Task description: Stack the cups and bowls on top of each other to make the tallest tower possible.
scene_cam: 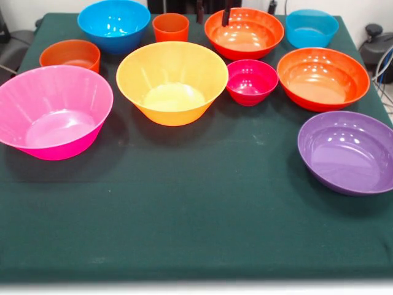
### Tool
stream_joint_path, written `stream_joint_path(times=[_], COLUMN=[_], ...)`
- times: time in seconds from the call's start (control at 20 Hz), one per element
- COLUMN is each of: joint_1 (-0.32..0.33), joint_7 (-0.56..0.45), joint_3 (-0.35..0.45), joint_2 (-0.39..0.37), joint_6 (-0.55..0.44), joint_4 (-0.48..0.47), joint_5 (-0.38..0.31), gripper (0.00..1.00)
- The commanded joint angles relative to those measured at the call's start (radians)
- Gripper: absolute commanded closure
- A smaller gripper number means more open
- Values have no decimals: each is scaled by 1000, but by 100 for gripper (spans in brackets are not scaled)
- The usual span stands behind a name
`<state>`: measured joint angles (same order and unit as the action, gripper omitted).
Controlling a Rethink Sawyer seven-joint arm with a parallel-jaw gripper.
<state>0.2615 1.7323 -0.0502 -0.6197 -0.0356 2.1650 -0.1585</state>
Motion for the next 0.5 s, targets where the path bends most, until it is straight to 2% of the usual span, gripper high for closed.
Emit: stream_joint_path(times=[0.05,0.1,0.25,0.5], joint_1=[-16,-91,-104,-129], joint_7=[102,170,188,202], joint_3=[69,-17,-33,-56], joint_2=[55,84,103,58], joint_6=[42,314,364,352], joint_4=[-34,-5,15,83], joint_5=[-55,-82,-79,-56], gripper=[0,0,0,0])
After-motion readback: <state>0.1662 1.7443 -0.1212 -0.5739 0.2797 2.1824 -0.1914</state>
